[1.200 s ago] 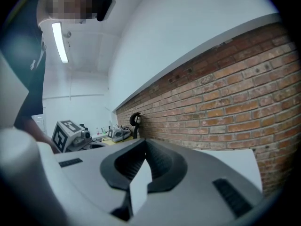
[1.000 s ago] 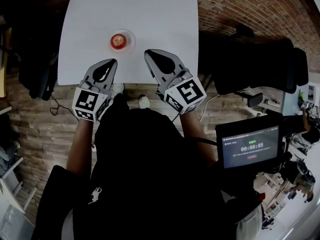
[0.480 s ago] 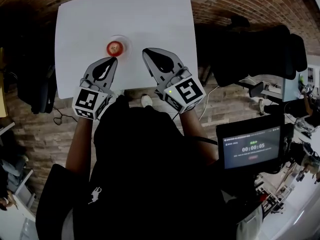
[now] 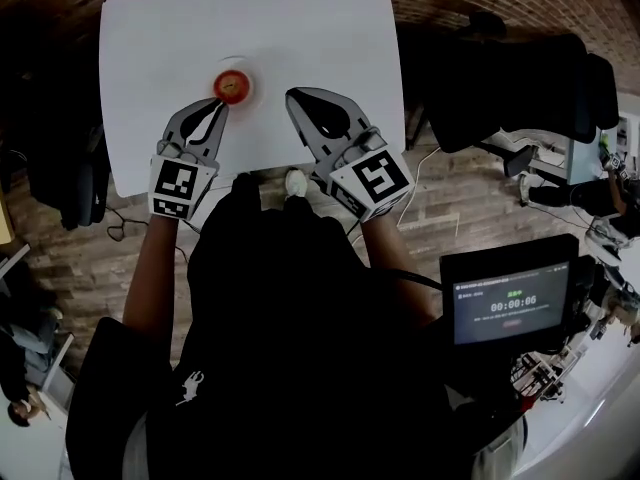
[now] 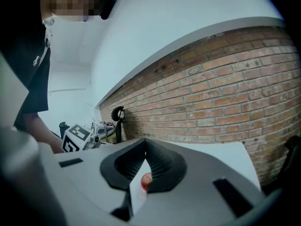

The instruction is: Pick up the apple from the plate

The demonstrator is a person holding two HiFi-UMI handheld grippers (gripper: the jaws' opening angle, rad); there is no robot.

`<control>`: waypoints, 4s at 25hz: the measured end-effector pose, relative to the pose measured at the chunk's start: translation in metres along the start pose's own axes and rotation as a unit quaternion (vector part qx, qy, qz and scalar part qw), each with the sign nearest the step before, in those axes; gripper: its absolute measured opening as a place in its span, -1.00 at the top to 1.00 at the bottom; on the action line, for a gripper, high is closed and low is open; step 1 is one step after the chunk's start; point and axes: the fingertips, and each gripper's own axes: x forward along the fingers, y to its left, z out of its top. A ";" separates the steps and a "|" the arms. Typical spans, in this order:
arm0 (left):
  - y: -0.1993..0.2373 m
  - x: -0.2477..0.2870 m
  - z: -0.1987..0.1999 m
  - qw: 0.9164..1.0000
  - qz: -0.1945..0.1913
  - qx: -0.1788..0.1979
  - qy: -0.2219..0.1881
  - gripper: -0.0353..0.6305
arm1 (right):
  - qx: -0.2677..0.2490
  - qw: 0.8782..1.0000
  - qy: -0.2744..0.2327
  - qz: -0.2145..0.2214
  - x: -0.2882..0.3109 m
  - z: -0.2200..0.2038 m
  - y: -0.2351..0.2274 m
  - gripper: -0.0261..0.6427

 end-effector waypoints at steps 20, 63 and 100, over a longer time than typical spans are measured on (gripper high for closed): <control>0.020 0.036 -0.065 0.999 -0.014 -0.032 0.031 0.85 | 0.014 0.998 0.058 -0.019 0.038 -0.064 -0.006 0.91; 0.017 0.070 -0.111 0.995 -0.011 0.004 0.100 -0.23 | 0.022 0.995 0.092 -0.020 0.030 -0.075 -0.007 0.91; 0.020 0.094 -0.114 0.995 -0.016 0.018 0.100 -0.33 | 0.027 0.995 0.098 -0.024 0.027 -0.076 -0.005 0.91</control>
